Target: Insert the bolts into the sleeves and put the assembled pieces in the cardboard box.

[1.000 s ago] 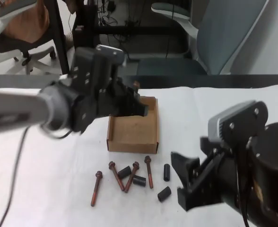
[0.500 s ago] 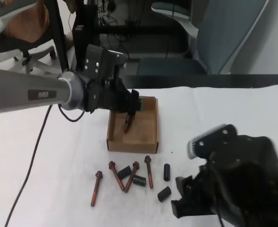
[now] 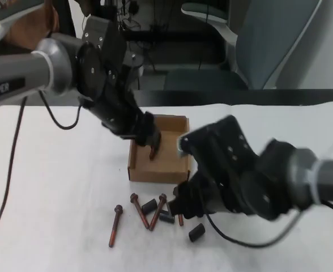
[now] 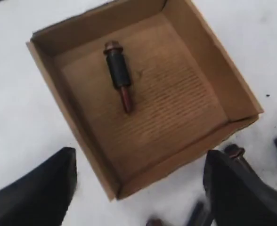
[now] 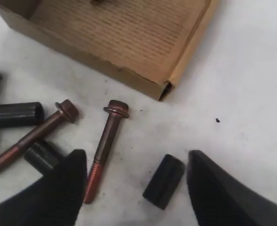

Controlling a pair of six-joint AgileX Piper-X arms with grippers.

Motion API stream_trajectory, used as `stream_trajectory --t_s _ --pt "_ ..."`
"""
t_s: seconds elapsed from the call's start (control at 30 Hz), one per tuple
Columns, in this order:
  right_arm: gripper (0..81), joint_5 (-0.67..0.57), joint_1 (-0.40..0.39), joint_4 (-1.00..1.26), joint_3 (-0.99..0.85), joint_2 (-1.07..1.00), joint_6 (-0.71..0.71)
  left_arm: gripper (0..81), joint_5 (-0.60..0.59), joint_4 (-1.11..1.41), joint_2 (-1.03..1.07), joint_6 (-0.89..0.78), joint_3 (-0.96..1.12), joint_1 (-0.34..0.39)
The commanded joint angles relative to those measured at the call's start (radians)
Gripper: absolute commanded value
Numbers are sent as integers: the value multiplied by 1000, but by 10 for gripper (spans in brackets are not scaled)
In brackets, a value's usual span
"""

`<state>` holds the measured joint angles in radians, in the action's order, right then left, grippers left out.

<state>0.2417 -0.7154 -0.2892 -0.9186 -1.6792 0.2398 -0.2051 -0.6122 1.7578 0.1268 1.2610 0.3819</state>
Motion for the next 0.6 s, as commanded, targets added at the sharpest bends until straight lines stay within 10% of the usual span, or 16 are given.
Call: stream_trajectory --t_s 0.0,0.37,0.43,0.57 --pt "575 15 19 -112 -72 -64 4 700 -6 -49 -20 12 10 -24" --pt "564 11 92 -221 -156 -174 148 700 -74 -111 -20 16 10 -96" --pt "462 7 93 -216 -158 -190 149 700 -76 -110 -20 17 10 -106" --pt "1 -53 93 -216 -161 -218 126 700 -91 -110 -20 24 5 -125"
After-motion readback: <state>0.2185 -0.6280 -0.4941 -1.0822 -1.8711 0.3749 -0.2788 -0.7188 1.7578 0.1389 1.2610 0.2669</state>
